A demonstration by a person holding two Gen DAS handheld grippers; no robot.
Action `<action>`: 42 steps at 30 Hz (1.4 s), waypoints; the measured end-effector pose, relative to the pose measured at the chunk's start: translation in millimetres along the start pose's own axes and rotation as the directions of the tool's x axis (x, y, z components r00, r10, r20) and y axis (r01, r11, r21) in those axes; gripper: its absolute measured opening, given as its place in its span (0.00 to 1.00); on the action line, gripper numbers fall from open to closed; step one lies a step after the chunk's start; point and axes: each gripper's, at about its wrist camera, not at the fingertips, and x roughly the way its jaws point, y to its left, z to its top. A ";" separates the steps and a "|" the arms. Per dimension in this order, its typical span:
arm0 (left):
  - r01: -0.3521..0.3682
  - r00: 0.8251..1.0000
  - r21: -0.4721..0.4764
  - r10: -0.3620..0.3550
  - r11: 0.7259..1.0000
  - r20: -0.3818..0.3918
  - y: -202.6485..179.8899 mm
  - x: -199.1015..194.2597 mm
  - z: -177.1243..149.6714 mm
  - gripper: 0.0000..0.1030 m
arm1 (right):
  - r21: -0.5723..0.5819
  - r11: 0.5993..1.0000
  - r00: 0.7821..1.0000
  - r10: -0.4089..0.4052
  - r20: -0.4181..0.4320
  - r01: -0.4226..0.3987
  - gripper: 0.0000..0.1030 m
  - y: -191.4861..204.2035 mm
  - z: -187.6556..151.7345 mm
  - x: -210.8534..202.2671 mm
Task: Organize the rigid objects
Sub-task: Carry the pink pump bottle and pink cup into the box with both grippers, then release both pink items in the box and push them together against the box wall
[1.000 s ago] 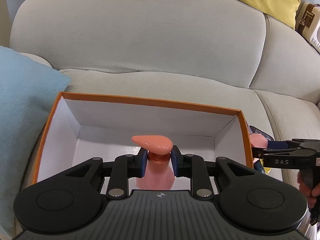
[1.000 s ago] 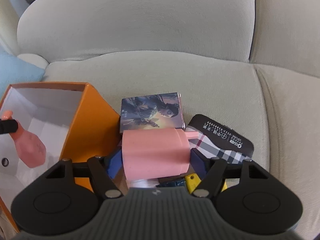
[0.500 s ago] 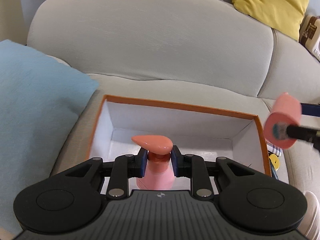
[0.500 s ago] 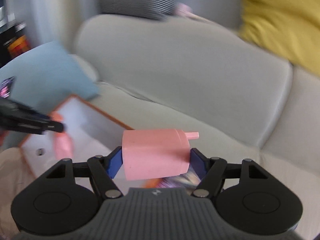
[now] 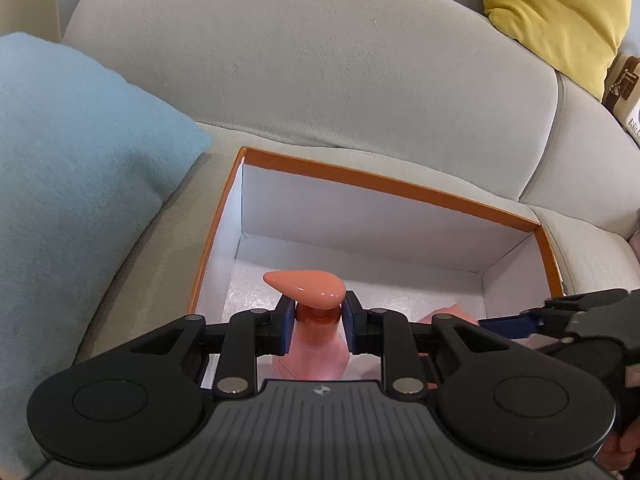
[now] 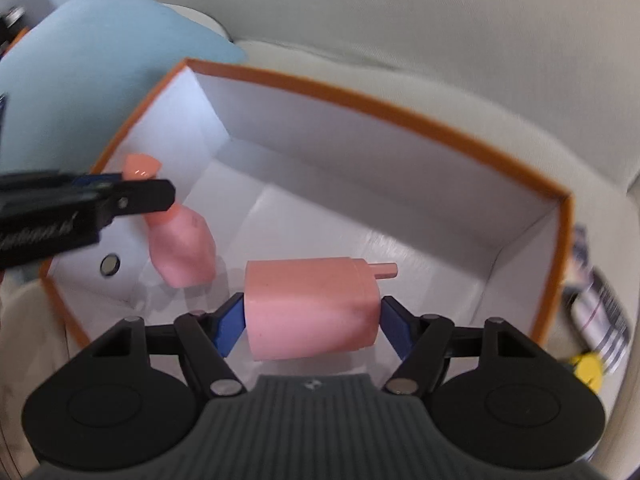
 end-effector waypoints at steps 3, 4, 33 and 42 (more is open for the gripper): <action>0.018 1.000 -0.027 -0.019 0.999 -0.017 7.6 7.5 0.0 0.27 | 0.029 0.999 0.999 -0.040 -0.011 0.040 0.70 4.6 5.1 11.1; 0.023 0.999 -0.032 -0.024 0.999 -0.022 8.9 9.4 0.5 0.27 | 0.029 0.998 0.999 -0.051 -0.009 0.051 0.70 6.7 6.9 13.9; 0.027 0.990 0.109 -0.011 0.994 -0.144 -6.9 63.8 26.4 0.33 | -0.712 0.700 0.998 -0.020 0.054 0.053 0.69 60.1 3.7 24.4; 0.010 0.983 0.104 0.009 0.995 -0.186 -2.4 54.8 17.8 0.35 | -0.686 0.724 0.995 -0.015 0.099 0.079 0.83 57.4 7.6 11.0</action>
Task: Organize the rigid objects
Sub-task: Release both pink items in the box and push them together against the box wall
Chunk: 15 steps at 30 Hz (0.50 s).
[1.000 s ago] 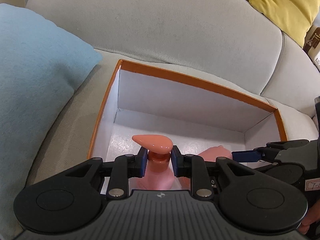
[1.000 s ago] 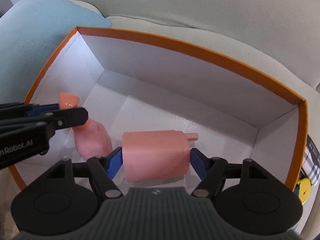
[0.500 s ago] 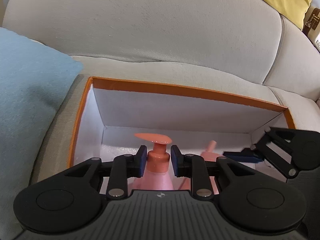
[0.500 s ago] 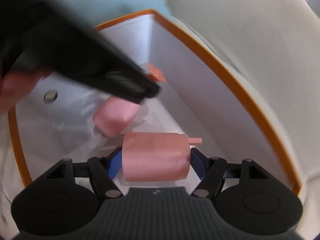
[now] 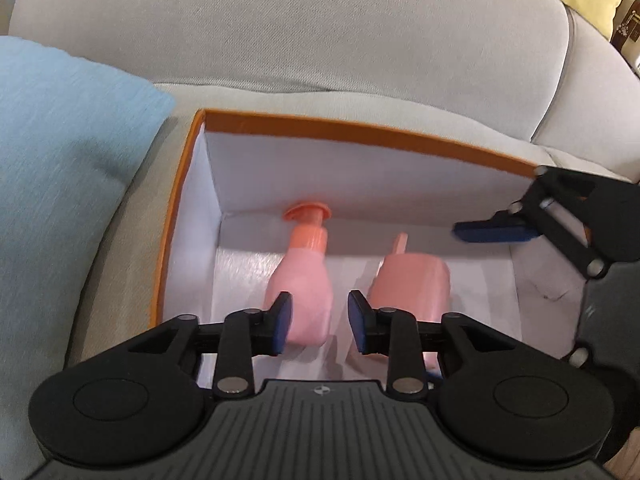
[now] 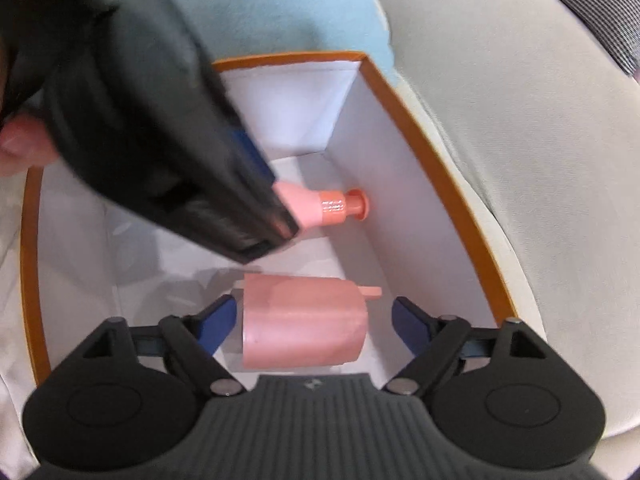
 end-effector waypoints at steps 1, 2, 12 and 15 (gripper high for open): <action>0.003 1.000 0.000 -0.003 1.000 0.002 0.3 -0.9 -1.9 0.36 | 0.025 1.000 1.000 -0.001 -0.003 0.001 0.84 -1.7 -1.3 -1.9; 0.001 1.000 0.001 -0.001 1.000 0.005 0.6 -1.7 -3.5 0.36 | 0.062 0.998 1.000 0.003 -0.007 -0.002 0.86 -4.0 -3.5 -4.0; -0.054 0.998 0.107 0.053 0.993 0.014 -10.3 9.8 15.2 0.38 | 0.737 0.648 0.972 0.230 0.048 -0.190 0.76 -69.4 -50.6 -8.3; -0.076 0.997 0.149 0.079 0.986 -0.019 -14.5 16.1 16.2 0.38 | 0.825 0.545 0.970 0.244 0.013 -0.148 0.75 -52.7 -57.2 -5.8</action>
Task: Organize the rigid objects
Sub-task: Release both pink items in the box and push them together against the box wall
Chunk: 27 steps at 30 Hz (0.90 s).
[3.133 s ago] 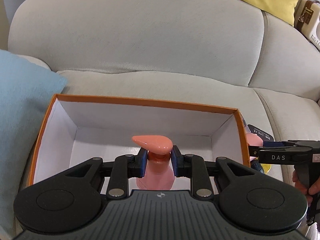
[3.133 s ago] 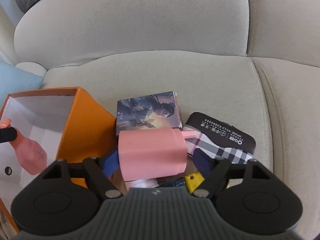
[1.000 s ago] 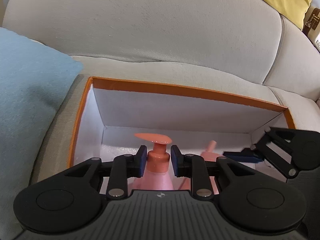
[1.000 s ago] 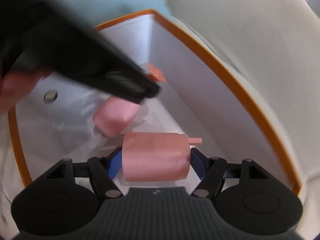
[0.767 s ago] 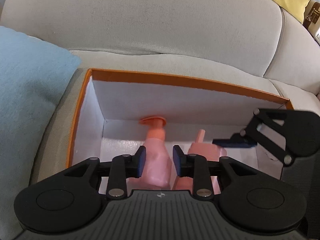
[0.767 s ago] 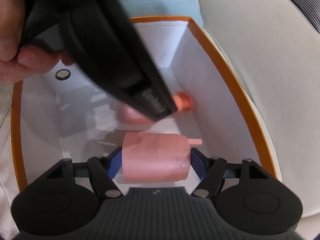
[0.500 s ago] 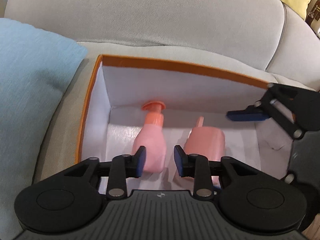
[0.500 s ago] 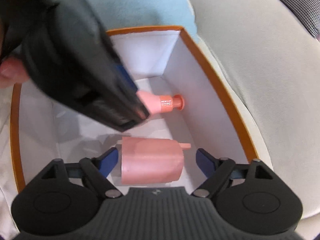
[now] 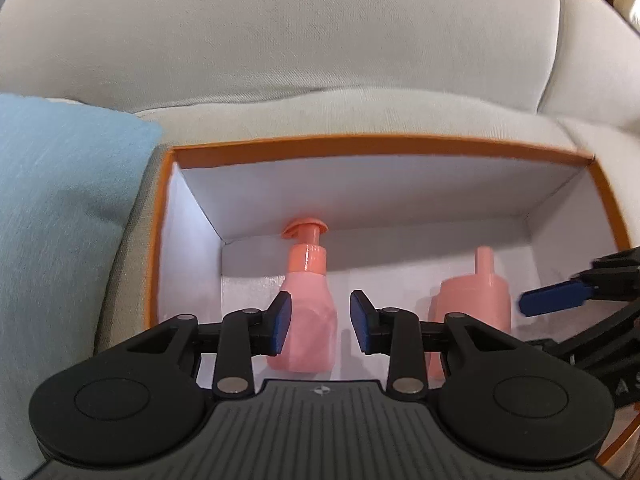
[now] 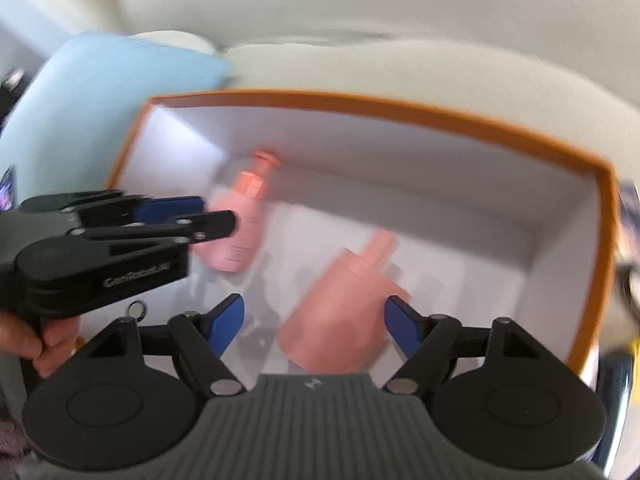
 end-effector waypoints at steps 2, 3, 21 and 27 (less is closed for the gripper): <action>-0.002 1.000 0.015 0.002 1.000 0.001 -1.7 -1.3 -1.9 0.38 | 0.055 0.997 0.999 -0.045 -0.030 0.047 0.76 -9.6 -2.9 7.2; 0.000 1.000 0.010 0.000 1.000 -0.004 -1.4 -0.5 -3.6 0.38 | 0.080 0.995 0.998 -0.051 -0.032 0.053 0.77 -10.9 -7.2 6.6; 0.001 1.000 -0.091 -0.002 0.996 -0.006 12.8 -37.3 -17.7 0.22 | 0.166 0.982 0.996 0.090 0.011 -0.091 0.58 9.4 33.6 54.2; 0.042 0.997 -0.118 -0.048 0.992 -0.054 5.8 -33.1 -29.3 0.22 | 0.096 0.987 0.992 0.129 0.016 -0.130 0.57 18.7 48.5 59.7</action>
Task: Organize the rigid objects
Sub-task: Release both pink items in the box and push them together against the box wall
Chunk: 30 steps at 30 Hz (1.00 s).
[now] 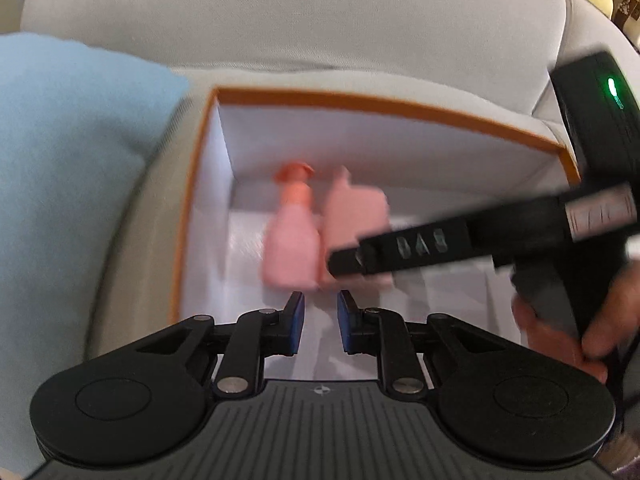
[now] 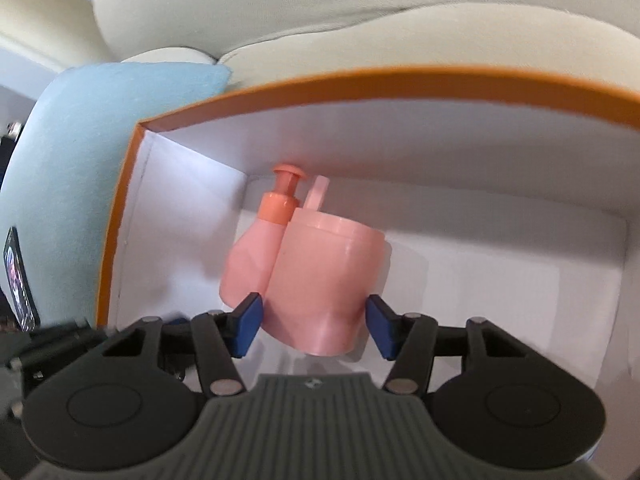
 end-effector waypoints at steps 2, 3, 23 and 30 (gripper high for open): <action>-0.011 1.000 0.008 0.011 1.000 -0.015 -1.1 7.4 -3.8 0.22 | -0.035 0.999 1.000 0.003 -0.004 -0.004 0.57 3.2 7.9 14.2; -0.014 1.000 -0.005 0.014 1.000 -0.020 -0.5 10.7 -4.8 0.22 | -0.051 0.999 1.000 -0.004 -0.002 0.004 0.58 4.1 10.1 15.1; -0.039 0.998 -0.120 0.045 0.992 0.050 16.4 22.1 10.1 0.18 | -0.041 0.996 0.997 0.075 0.035 -0.074 0.42 -16.3 3.2 -14.6; -0.038 0.999 -0.094 0.035 0.995 -0.027 12.0 22.4 -1.5 0.18 | 0.006 0.994 0.994 0.106 0.034 -0.106 0.42 -14.4 7.4 -2.9</action>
